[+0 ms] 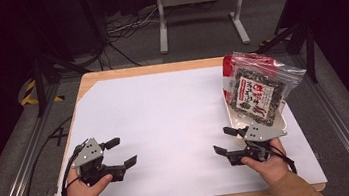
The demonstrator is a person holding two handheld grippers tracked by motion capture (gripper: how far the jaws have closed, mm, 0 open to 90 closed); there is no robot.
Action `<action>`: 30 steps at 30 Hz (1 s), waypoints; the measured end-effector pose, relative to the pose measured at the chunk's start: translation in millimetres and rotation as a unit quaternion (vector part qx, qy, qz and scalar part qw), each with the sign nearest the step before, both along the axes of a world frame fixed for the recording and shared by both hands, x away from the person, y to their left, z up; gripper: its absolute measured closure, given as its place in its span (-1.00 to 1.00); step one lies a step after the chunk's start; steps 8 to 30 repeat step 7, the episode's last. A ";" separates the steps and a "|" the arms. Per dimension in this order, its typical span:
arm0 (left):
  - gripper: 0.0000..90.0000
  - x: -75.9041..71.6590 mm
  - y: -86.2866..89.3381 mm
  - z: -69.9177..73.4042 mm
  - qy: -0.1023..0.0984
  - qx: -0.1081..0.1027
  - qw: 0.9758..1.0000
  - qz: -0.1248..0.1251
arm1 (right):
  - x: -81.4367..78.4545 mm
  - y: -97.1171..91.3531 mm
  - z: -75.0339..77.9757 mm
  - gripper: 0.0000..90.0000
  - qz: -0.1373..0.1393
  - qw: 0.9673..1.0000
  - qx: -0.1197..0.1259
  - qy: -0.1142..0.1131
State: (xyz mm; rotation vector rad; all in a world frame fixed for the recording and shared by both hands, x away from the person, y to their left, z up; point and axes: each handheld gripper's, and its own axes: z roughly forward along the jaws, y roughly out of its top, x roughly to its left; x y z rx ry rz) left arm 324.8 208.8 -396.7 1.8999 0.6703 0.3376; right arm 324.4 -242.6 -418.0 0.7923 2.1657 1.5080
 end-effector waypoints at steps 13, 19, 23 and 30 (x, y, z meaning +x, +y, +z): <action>-0.67 0.7 -0.8 -1.3 0.005 0.001 1.000 -0.003 | -1.9 0.6 2.3 -0.43 0.000 1.000 0.002 -0.007; -0.67 0.7 -0.8 -1.3 0.005 0.001 1.000 -0.003 | -1.9 0.6 2.3 -0.43 0.000 1.000 0.002 -0.007; -0.67 0.7 -0.8 -1.3 0.005 0.001 1.000 -0.003 | -1.9 0.6 2.3 -0.43 0.000 1.000 0.002 -0.007; -0.67 0.7 -0.8 -1.3 0.005 0.001 1.000 -0.003 | -1.9 0.6 2.3 -0.43 0.000 1.000 0.002 -0.007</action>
